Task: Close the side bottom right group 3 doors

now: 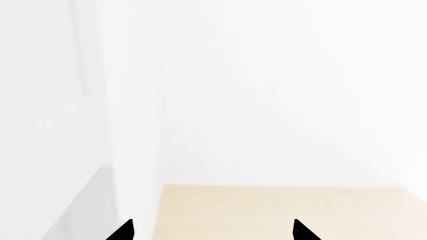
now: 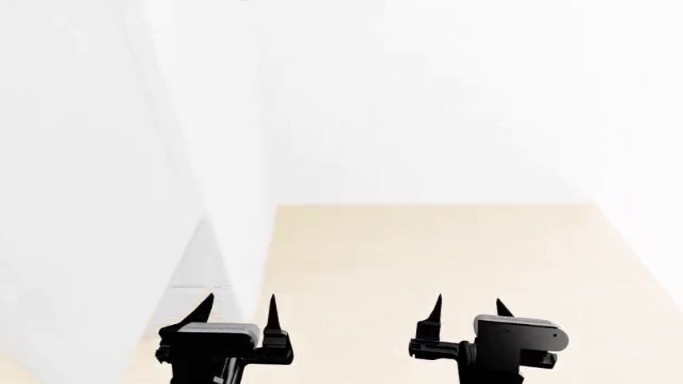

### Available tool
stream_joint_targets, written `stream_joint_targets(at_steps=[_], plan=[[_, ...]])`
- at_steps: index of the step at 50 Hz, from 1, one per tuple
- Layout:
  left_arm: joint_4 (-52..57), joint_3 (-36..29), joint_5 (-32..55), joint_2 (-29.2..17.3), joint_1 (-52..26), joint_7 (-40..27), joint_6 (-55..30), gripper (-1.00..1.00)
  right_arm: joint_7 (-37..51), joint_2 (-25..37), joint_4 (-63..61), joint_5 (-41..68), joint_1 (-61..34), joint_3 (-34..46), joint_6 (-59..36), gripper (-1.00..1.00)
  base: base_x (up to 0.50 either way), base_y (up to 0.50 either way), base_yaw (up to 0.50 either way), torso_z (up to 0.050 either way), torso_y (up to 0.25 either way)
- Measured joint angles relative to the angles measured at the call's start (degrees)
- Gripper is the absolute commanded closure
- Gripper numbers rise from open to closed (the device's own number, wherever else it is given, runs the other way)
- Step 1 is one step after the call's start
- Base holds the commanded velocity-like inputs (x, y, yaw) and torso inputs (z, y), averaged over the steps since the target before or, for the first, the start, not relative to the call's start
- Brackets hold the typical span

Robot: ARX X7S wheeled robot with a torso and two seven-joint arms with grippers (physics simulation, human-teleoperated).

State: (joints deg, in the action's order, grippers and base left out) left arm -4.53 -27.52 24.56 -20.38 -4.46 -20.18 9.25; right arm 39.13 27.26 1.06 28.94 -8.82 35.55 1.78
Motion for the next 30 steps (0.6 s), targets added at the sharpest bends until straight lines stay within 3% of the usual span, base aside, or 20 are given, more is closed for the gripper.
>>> stream_joint_targets(at_steps=[30], plan=[[0.07,-0.26,0.02,-0.2,0.01,-0.16,0.23,-1.0,0.11,0.09,-0.15,0.25,0.11,-0.09,0.08,-1.0,0.5,-0.03,0.0,0.0,0.001]])
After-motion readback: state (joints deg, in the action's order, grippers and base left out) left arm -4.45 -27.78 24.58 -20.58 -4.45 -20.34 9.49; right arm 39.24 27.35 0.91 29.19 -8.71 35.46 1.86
